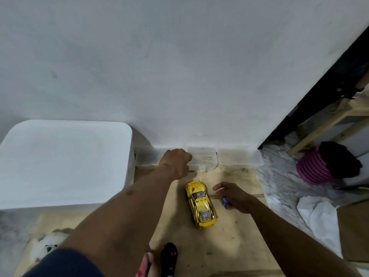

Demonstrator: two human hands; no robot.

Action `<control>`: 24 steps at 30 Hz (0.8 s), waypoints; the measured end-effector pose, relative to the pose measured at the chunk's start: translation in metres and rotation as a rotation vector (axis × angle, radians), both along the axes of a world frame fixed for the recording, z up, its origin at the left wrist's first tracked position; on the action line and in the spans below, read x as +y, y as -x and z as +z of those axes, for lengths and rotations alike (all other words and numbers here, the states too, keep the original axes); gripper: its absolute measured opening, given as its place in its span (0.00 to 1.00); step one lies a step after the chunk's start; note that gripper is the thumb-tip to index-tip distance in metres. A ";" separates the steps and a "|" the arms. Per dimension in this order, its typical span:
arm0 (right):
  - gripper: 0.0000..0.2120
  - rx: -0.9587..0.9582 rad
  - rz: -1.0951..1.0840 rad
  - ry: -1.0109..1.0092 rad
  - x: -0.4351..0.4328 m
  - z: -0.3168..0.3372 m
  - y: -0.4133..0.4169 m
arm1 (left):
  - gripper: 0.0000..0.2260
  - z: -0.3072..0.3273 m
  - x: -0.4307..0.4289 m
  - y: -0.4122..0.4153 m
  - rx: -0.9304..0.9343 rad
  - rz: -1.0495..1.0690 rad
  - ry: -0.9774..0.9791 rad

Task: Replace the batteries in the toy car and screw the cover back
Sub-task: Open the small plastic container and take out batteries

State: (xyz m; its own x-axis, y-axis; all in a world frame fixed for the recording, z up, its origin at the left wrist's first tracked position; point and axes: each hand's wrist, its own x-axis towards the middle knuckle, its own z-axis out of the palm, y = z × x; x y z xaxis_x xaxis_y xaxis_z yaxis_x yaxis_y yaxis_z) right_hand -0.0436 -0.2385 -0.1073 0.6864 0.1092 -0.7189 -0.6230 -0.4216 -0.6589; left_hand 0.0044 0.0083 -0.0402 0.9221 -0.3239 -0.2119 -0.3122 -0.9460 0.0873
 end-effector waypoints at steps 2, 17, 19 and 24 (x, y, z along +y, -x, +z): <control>0.11 -0.229 0.148 0.256 0.006 -0.008 0.016 | 0.17 0.009 0.009 0.008 -0.025 -0.011 0.004; 0.16 -0.806 0.555 0.955 0.003 -0.049 0.071 | 0.18 0.018 0.045 0.046 0.036 0.036 -0.081; 0.16 -0.817 0.571 0.920 -0.002 -0.049 0.073 | 0.19 0.016 0.044 0.051 0.029 0.053 -0.114; 0.13 -0.968 0.448 0.751 0.006 -0.007 0.026 | 0.19 0.022 0.053 0.042 0.015 0.118 -0.188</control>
